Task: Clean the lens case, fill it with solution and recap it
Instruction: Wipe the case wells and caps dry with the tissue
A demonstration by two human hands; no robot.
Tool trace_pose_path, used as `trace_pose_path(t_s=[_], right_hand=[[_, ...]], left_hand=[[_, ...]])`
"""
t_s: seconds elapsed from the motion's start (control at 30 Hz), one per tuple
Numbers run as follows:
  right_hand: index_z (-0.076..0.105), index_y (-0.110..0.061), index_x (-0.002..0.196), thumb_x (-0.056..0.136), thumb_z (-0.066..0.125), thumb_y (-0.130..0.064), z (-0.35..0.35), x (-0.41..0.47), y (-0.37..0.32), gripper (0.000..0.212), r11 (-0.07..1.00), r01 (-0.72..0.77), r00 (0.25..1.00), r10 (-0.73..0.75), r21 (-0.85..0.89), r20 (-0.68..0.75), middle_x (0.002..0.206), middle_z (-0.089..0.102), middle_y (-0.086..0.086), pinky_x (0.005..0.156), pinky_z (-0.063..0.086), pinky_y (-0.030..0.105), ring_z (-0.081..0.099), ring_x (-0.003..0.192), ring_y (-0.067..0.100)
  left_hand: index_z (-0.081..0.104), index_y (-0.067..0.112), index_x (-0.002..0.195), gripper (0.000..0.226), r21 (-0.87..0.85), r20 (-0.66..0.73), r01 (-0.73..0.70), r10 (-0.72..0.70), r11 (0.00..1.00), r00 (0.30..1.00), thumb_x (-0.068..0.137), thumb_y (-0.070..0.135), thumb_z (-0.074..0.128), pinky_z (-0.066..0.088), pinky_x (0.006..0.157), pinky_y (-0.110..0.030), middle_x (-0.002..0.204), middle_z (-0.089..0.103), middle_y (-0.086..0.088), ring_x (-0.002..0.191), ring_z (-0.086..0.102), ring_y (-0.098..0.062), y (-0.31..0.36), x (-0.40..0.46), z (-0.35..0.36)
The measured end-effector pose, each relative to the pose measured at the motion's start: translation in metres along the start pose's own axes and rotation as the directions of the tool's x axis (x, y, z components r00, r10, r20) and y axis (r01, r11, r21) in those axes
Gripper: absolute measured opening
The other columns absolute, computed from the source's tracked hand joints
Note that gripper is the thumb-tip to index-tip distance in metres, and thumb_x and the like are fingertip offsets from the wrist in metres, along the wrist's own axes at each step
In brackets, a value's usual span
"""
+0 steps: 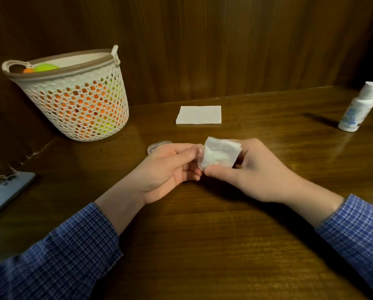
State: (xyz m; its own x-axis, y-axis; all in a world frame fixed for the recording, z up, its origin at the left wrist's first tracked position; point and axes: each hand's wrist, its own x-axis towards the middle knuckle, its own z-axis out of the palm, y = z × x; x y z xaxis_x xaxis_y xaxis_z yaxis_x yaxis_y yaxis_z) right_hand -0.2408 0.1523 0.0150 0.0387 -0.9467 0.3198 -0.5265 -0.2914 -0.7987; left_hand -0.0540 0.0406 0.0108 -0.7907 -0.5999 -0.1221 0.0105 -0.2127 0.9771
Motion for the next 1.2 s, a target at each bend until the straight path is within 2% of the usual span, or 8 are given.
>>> trace_pose_path(t_s=[0.07, 0.17, 0.23, 0.33, 0.43, 0.67, 1.03, 1.2], right_hand=[[0.076, -0.019, 0.099, 0.088, 0.078, -0.028, -0.007, 0.002, 0.000, 0.015, 0.964, -0.122, 0.992, 0.129, 0.238, -0.014, 0.095, 0.076, 0.003, 0.076, 0.058, 0.032, 0.071, 0.091, 0.025], [0.072, -0.025, 0.103, 0.090, 0.076, -0.022, -0.012, 0.006, 0.002, 0.014, 0.876, -0.151, 0.956, 0.247, 0.457, -0.157, 0.094, 0.075, -0.015, 0.076, 0.057, 0.027, 0.073, 0.093, 0.009], [0.070, -0.028, 0.095, 0.094, 0.073, -0.019, -0.010, 0.006, 0.000, 0.009, 0.948, -0.030, 0.952, 0.124, 0.316, -0.279, 0.084, 0.072, -0.020, 0.068, 0.055, 0.020, 0.073, 0.085, 0.005], [0.074, -0.014, 0.091, 0.096, 0.071, -0.014, -0.005, 0.003, 0.002, 0.006, 0.990, 0.128, 0.947, -0.104, 0.061, -0.303, 0.089, 0.074, 0.001, 0.070, 0.055, 0.036, 0.071, 0.086, 0.024], [0.077, -0.006, 0.093, 0.095, 0.073, -0.009, -0.001, 0.003, 0.005, 0.006, 0.972, 0.210, 0.937, -0.230, -0.101, -0.262, 0.092, 0.067, 0.009, 0.073, 0.052, 0.042, 0.065, 0.085, 0.024], [0.080, -0.016, 0.110, 0.095, 0.068, -0.003, 0.000, 0.002, 0.012, 0.023, 0.831, 0.363, 0.903, -0.425, -0.422, -0.060, 0.093, 0.059, 0.002, 0.071, 0.047, 0.034, 0.054, 0.087, 0.020], [0.079, -0.025, 0.110, 0.094, 0.070, -0.018, -0.001, 0.000, 0.005, 0.019, 0.880, 0.305, 0.947, -0.321, -0.365, 0.015, 0.092, 0.064, -0.005, 0.073, 0.048, 0.032, 0.057, 0.086, 0.017], [0.078, -0.014, 0.098, 0.097, 0.069, -0.017, 0.000, 0.000, 0.002, 0.010, 0.974, 0.095, 0.996, -0.094, -0.208, 0.015, 0.095, 0.067, -0.004, 0.079, 0.054, 0.030, 0.064, 0.088, 0.013]], left_hand=[[0.069, -0.003, 0.122, 0.041, -0.026, 0.039, 0.006, -0.005, 1.000, 0.999, 0.094, 0.026, 0.060, 0.055, 0.065, -0.022, 0.092, 0.068, -0.007, 0.075, 0.063, -0.009, 0.002, 0.000, -0.001], [0.078, 0.008, 0.110, 0.030, -0.091, 0.036, 0.004, -0.001, 0.996, 0.999, 0.091, 0.026, 0.065, 0.056, 0.064, -0.021, 0.096, 0.074, -0.008, 0.075, 0.066, -0.010, 0.002, -0.002, -0.001], [0.080, 0.011, 0.107, 0.027, -0.118, 0.026, -0.001, 0.004, 0.993, 1.000, 0.091, 0.025, 0.064, 0.057, 0.064, -0.021, 0.097, 0.075, -0.009, 0.075, 0.068, -0.010, 0.002, -0.002, 0.000], [0.079, 0.013, 0.102, 0.023, -0.090, 0.095, -0.006, 0.014, 0.996, 0.995, 0.095, 0.028, 0.063, 0.056, 0.065, -0.021, 0.094, 0.073, -0.007, 0.075, 0.067, -0.009, 0.002, -0.002, 0.002], [0.081, 0.014, 0.100, 0.026, -0.092, 0.112, 0.009, 0.002, 0.996, 0.994, 0.090, 0.032, 0.066, 0.056, 0.064, -0.021, 0.091, 0.073, -0.006, 0.073, 0.066, -0.008, 0.002, -0.003, 0.002], [0.082, 0.014, 0.097, 0.026, -0.117, 0.157, 0.151, -0.132, 0.982, 0.979, 0.089, 0.034, 0.068, 0.054, 0.060, -0.019, 0.083, 0.071, -0.005, 0.066, 0.063, -0.008, 0.004, -0.004, 0.001], [0.082, 0.011, 0.095, 0.026, -0.055, 0.164, 0.156, -0.145, 0.986, 0.976, 0.091, 0.029, 0.064, 0.053, 0.061, -0.021, 0.080, 0.072, -0.007, 0.067, 0.063, -0.009, 0.000, -0.003, 0.000], [0.080, 0.007, 0.107, 0.028, -0.047, 0.105, 0.080, -0.075, 0.996, 0.992, 0.094, 0.023, 0.061, 0.054, 0.062, -0.023, 0.081, 0.070, -0.009, 0.069, 0.064, -0.011, -0.004, 0.000, 0.001]])
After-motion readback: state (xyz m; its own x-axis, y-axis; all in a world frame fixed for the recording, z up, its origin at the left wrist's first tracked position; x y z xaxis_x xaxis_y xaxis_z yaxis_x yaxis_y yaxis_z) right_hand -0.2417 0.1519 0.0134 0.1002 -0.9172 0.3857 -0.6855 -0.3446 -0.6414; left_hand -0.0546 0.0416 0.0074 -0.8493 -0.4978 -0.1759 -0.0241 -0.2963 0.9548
